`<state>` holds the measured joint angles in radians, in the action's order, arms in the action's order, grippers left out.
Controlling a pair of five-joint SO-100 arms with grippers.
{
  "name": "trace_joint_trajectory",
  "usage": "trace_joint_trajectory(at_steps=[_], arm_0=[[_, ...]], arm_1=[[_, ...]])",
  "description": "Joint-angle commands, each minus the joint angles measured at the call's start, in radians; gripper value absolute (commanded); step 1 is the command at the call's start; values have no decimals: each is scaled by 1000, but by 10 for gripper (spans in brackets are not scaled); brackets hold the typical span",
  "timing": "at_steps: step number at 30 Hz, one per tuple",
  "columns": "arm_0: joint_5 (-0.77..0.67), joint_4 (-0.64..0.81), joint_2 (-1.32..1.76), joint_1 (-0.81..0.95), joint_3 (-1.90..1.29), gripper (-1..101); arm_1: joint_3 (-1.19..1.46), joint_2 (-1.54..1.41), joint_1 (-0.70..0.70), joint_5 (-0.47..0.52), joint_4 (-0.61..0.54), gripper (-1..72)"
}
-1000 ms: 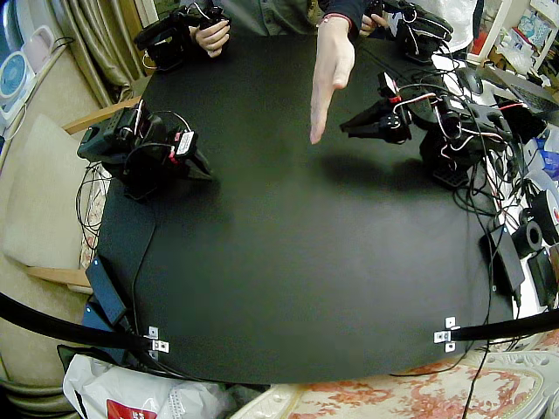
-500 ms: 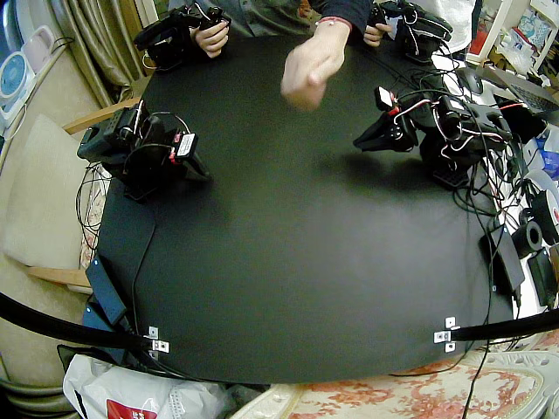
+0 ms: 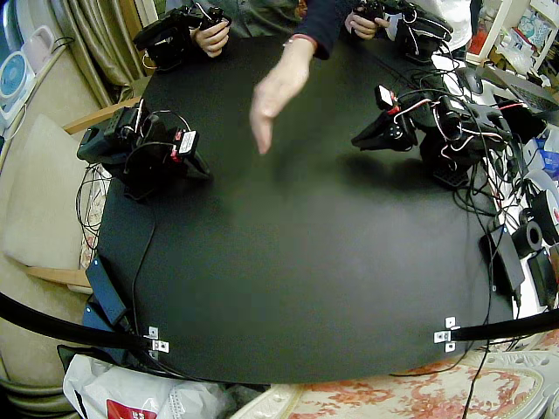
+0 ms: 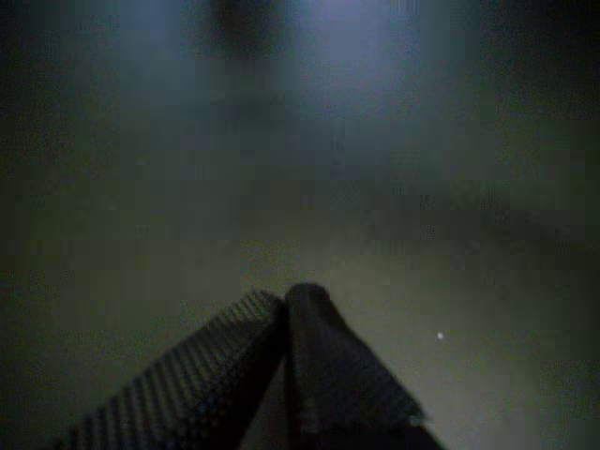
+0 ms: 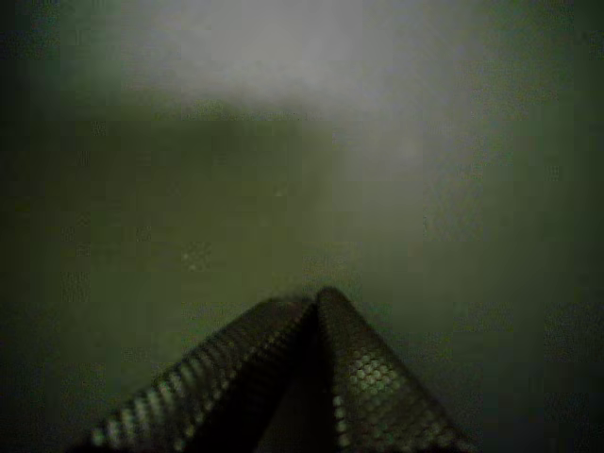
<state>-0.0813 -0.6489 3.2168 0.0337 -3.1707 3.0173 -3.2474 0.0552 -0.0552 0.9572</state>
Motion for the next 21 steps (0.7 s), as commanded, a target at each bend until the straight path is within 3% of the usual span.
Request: trace_joint_trajectory(at_steps=[1, 3, 4, 6, 7, 9, 13, 14, 15, 18, 19, 21], arm_0=[[-8, 95, 25, 20, -11, 0], [-23, 212, 25, 18, -11, 0], [-46, 430, 25, -9, -11, 0], [-149, 726, 25, -112, 18, 0], [-156, 730, 25, -118, 74, 0], [-57, 618, 25, -43, 256, 0], [-15, 594, -11, -6, 443, 0], [-83, 431, -72, 11, 494, 0], [-324, 121, -183, 2, 614, 0], [-150, 307, -276, 89, 894, 0], [-126, 232, -353, 114, 1014, 0], [-268, 14, -417, 112, 982, 0]], arm_1=[[-11, -8, 18, -6, 11, -3], [-11, -6, 37, -3, 11, -3], [-11, -5, 46, -2, 11, -3], [-11, -18, 52, 6, 11, -3], [-11, -21, 57, 8, 11, -3], [-11, -23, 81, 8, 11, -3], [-11, -26, 86, 14, 8, -3], [-11, -26, 89, 14, 8, -3], [-11, -26, 94, 12, 15, -3], [-11, -26, 87, 20, -2, -3], [-11, -26, 91, 15, -8, -3], [-11, -26, 103, 9, 0, -3]])
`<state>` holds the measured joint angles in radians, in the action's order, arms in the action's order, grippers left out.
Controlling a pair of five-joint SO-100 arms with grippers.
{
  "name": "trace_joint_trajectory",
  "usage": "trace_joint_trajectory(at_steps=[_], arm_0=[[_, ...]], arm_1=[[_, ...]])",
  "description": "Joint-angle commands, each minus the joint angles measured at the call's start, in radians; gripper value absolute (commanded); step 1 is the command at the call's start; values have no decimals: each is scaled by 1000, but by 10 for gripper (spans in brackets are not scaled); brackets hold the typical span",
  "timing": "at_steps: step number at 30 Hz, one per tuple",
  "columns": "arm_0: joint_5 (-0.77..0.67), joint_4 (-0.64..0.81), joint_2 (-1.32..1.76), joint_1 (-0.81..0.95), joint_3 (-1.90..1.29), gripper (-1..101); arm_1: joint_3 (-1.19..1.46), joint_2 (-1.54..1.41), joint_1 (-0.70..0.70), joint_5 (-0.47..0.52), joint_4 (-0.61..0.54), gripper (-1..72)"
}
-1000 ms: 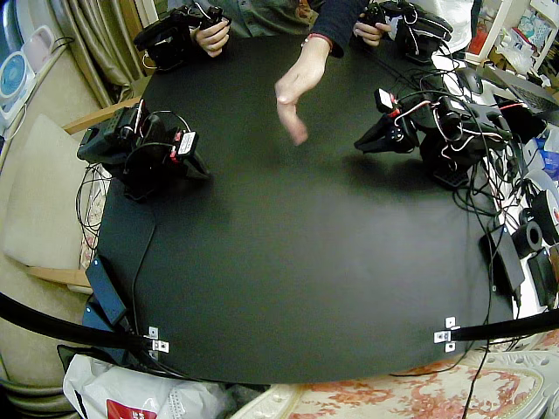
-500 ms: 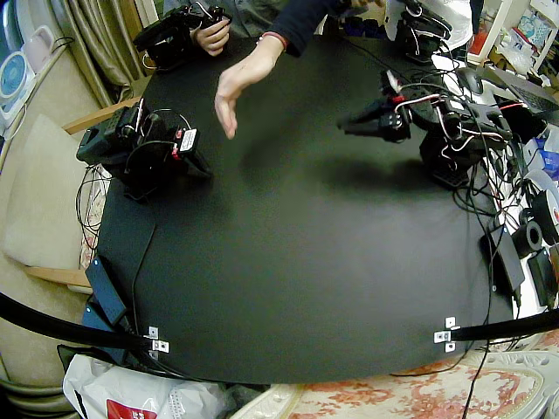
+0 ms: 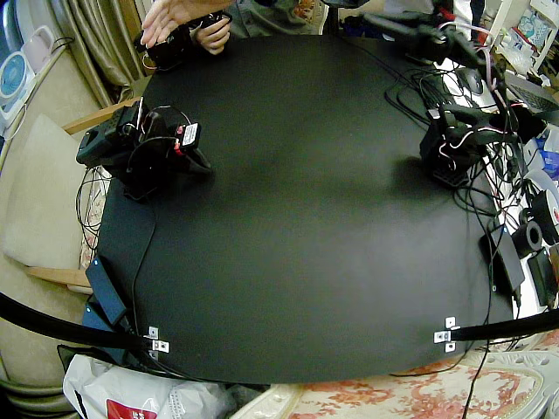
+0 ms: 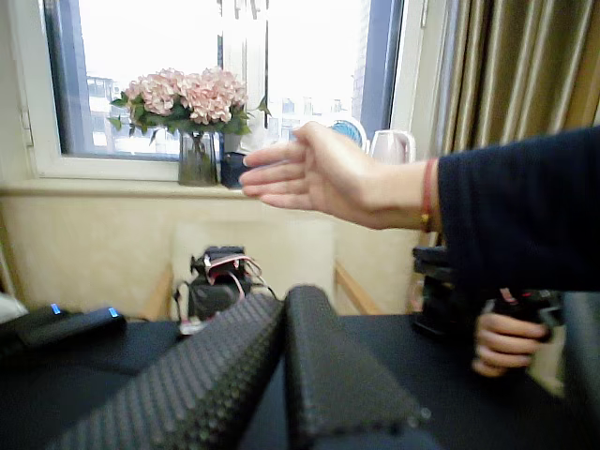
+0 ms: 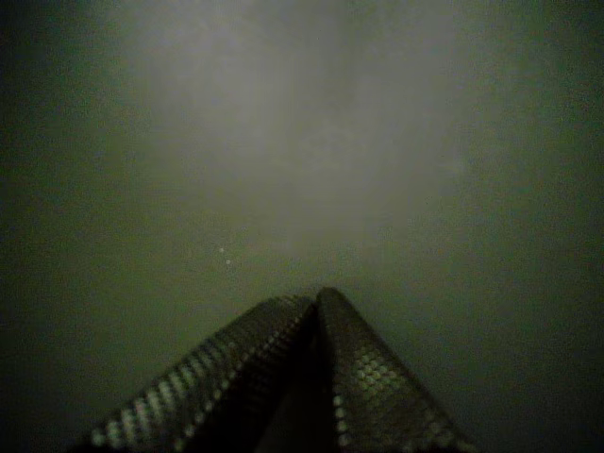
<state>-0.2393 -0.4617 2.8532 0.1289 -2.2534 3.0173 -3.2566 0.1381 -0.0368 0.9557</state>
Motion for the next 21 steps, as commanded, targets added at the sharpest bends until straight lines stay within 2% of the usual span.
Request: trace_joint_trajectory(at_steps=[1, 2, 3, 4, 5, 6, 7, 8, 9, 10, 11, 12, 13, 14, 16, 17, 18, 20, 21], arm_0=[[-160, -210, -31, 15, -6, 0], [-172, -235, 15, 8, -52, 0], [-63, -133, 114, 18, -87, 0], [135, 32, 201, 81, -98, 0], [272, 130, 212, 127, -100, 0], [227, 34, 161, 94, -48, 0], [-32, -195, 63, -12, -15, 0], [-143, -268, 44, -40, -51, 0], [-192, -299, 58, -61, -84, 0], [-9, -146, 176, -23, -80, 0], [74, -104, 201, 8, -51, 0], [146, -92, 184, 31, 12, 0], [146, -166, 109, 29, 86, 0], [-41, -360, -11, -48, 140, 0], [-233, -488, -100, -94, 61, 0], [-147, -393, -41, -83, 0, 0], [55, -183, 175, -9, -91, 0], [199, -72, 322, 75, -149, 0], [170, -86, 339, 67, -153, 0]], arm_1=[[-11, -17, 25, -12, 6, -3], [-11, -17, 28, -15, 8, -3], [-11, -17, 26, -15, 2, -3], [-11, -17, 21, -6, -8, -3], [-11, -17, 21, 3, -18, -3], [-11, -17, 23, 5, -21, -3], [-11, -17, 26, 2, -15, -3], [-11, -17, 29, 0, -8, -3], [-11, -17, 32, 0, -2, -3], [-11, -17, 26, 3, -11, -3], [-11, -17, 20, 6, -17, -3], [-11, -17, 14, 11, -20, -3], [-11, -17, 11, 12, -20, -3], [-11, -17, 11, 12, -20, -3], [-11, -17, 26, 5, 0, -3], [-11, -17, 31, 5, 3, -3], [-11, -17, 38, 8, -5, -3], [-11, -17, 38, 15, -14, -3], [-11, -17, 38, 20, -17, -3]])
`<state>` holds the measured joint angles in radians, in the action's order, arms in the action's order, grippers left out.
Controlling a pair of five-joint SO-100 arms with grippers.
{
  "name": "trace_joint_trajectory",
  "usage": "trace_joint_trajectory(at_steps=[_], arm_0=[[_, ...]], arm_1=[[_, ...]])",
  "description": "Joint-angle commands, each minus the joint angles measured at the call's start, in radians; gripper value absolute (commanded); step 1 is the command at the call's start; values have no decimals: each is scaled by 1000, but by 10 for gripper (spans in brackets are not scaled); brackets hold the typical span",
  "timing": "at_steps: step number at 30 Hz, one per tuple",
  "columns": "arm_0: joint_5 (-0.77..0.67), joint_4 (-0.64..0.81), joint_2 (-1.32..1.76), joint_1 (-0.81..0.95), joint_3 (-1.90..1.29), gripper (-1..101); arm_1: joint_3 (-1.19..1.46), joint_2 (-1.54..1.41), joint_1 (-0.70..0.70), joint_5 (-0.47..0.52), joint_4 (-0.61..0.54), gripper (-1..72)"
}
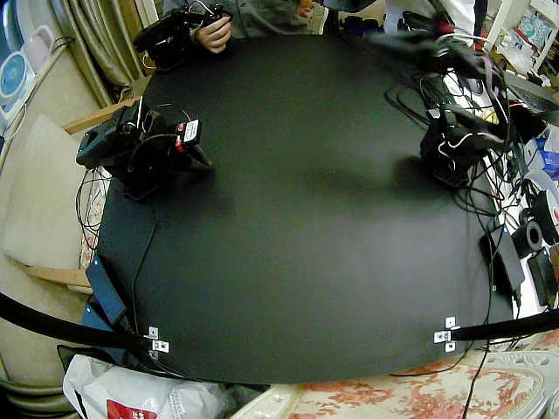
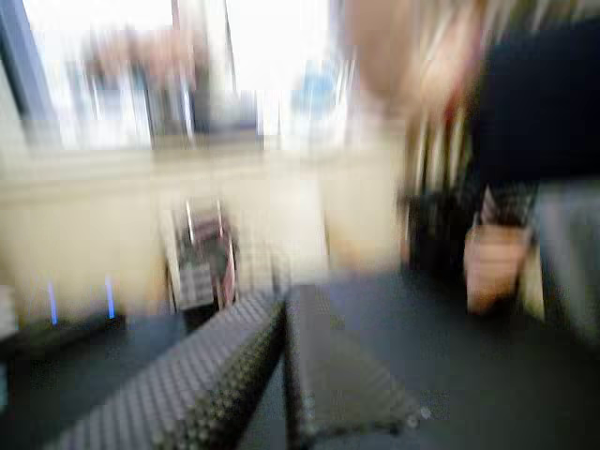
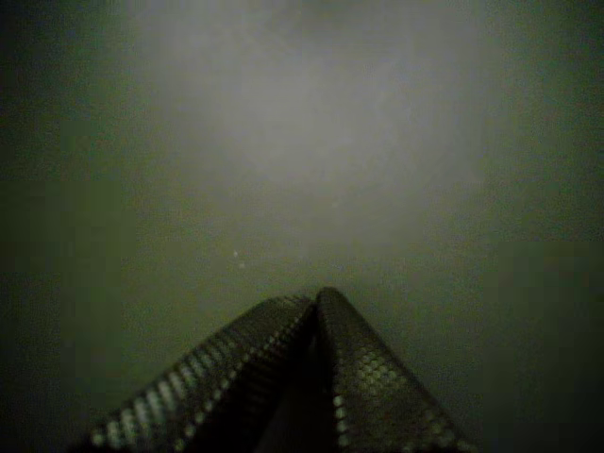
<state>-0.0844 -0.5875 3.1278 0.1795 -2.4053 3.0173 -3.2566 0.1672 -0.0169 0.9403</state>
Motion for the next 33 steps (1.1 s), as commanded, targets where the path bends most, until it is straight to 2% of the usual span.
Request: trace_joint_trajectory(at_steps=[1, 2, 3, 5, 6, 7, 8, 9, 10, 12, 14, 16, 19, 20, 22, 23, 26, 27, 28, 29, 30, 31, 32, 33], arm_0=[[-232, -109, -29, -58, -23, 0], [-382, -164, -64, -57, -109, 0], [-382, -163, -43, -54, -152, 0], [-101, 58, 112, -21, -160, 0], [-87, 6, -37, -64, -38, 0], [-178, -72, -115, -92, -18, 0], [-356, -176, -198, -118, -21, 0], [-434, -236, -256, -106, -35, 0], [-362, -221, -262, -87, -5, 0], [-87, -80, -218, -46, 114, 0], [-21, -34, -242, -63, 176, 0], [-34, -163, -339, -75, 218, 0], [-261, -259, -342, -60, 74, 0], [-233, -178, -264, -72, 17, 0], [-35, 123, 35, -64, -140, 0], [5, 169, 94, -60, -158, 0], [-100, -112, -212, -121, 114, 0], [-193, -337, -431, -130, 295, 0], [-112, -449, -611, -91, 508, 0], [-109, -411, -583, -94, 514, 0], [-74, -183, -368, -163, 293, 0], [-41, -175, -313, -152, 212, 0], [-91, -196, -261, -137, 137, 0], [-215, -209, -172, -114, 21, 0]], arm_1=[[-11, -17, 12, 0, -3, -3], [-11, -17, 18, -3, 5, -3], [-11, -17, 25, -3, 12, -3], [-11, -17, 26, 0, 6, -3], [-11, -17, 23, 3, -2, -3], [-11, -17, 23, 2, -5, -3], [-11, -17, 28, 0, -5, -3], [-11, -17, 34, -2, 5, -3], [-11, -17, 35, -2, 6, -3], [-11, -17, 29, 3, -5, -3], [-11, -17, 28, 5, -6, -3], [-11, -17, 32, 2, -9, -3], [-11, -17, 46, -2, 8, -3], [-11, -17, 44, 2, 8, -3], [-11, -17, 34, 5, 5, -3], [-11, -17, 32, 3, 3, -3], [-11, -17, 28, 2, -9, -3], [-11, -17, 28, -2, -9, -3], [-11, -17, 28, -6, -9, -3], [-11, -17, 28, -8, -12, -3], [-11, -17, 31, -11, -23, -3], [-11, -17, 34, -9, -23, -3], [-11, -17, 38, -9, -23, -3], [-11, -17, 40, -9, -18, -3]])
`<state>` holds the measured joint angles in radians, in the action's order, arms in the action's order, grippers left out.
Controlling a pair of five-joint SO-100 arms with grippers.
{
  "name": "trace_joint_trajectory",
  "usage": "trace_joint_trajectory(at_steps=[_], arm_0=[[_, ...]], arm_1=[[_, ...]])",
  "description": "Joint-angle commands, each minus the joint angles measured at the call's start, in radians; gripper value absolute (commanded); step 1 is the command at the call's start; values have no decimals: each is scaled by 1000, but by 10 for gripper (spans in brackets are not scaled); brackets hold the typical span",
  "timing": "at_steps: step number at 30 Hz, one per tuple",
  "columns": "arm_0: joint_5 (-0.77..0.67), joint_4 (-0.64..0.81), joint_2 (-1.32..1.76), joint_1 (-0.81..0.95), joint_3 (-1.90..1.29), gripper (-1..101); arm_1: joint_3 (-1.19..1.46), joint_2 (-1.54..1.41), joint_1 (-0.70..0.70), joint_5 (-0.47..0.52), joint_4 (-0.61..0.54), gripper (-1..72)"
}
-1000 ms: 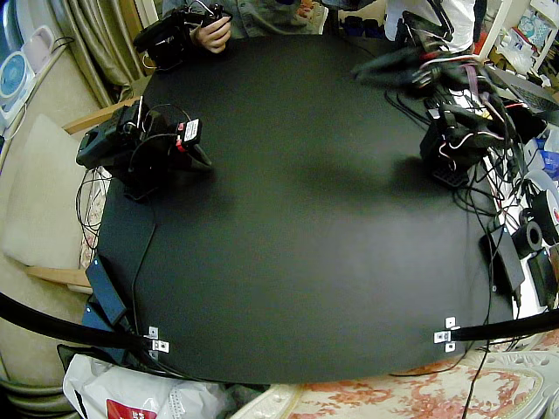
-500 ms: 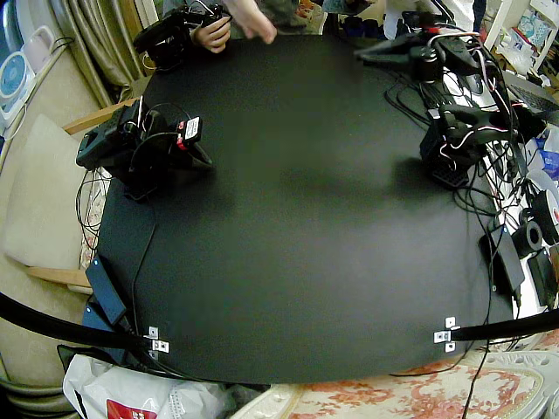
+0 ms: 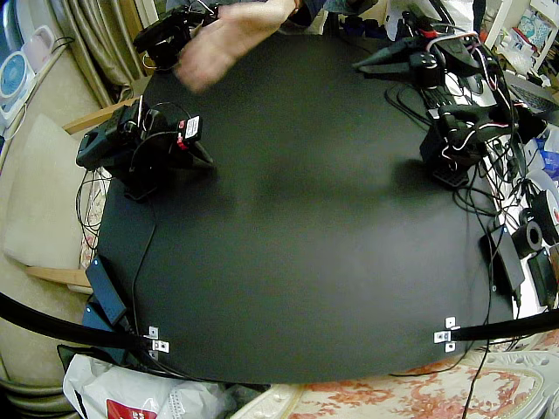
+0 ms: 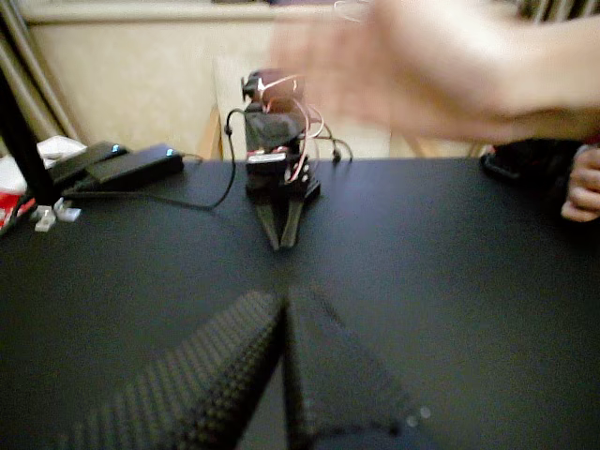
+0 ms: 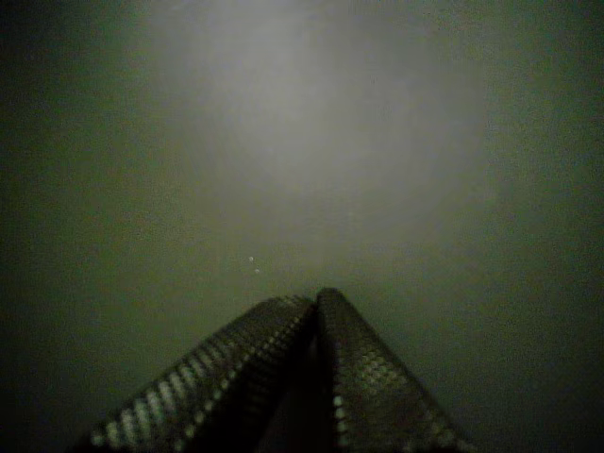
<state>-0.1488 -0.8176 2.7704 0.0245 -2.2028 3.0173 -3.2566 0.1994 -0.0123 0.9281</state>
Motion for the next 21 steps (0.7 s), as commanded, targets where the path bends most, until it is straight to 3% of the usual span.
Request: trace_joint_trajectory(at_steps=[1, 5, 6, 7, 8, 10, 12, 14, 17, 18, 20, 21], arm_0=[[-150, 57, 247, 43, -221, 0], [137, 273, 468, 164, -417, 0], [103, 276, 462, 149, -436, 0], [-198, 181, 469, 38, -482, 0], [-284, 170, 469, -9, -469, 0], [-138, 302, 469, 21, -453, 0], [26, 532, 469, 61, -509, 0], [-5, 497, 469, 61, -560, 0], [-219, 411, 469, 54, -638, 0], [-172, 471, 469, 55, -640, 0], [5, 761, 469, 46, -634, 0], [58, 836, 469, 46, -627, 0]], arm_1=[[-11, -17, 8, -14, -5, -3], [-11, -17, 18, -29, -23, -3], [-11, -17, 21, -32, -21, -3], [-11, -17, 25, -40, -17, -3], [-11, -17, 21, -43, -18, -3], [-11, -17, 20, -49, -23, -3], [-11, -17, 29, -54, -32, -3], [-11, -17, 40, -55, -32, -3], [-11, -17, 48, -58, -20, -3], [-11, -17, 48, -58, -20, -3], [-11, -17, 41, -55, -29, -3], [-11, -17, 41, -55, -40, -3]])
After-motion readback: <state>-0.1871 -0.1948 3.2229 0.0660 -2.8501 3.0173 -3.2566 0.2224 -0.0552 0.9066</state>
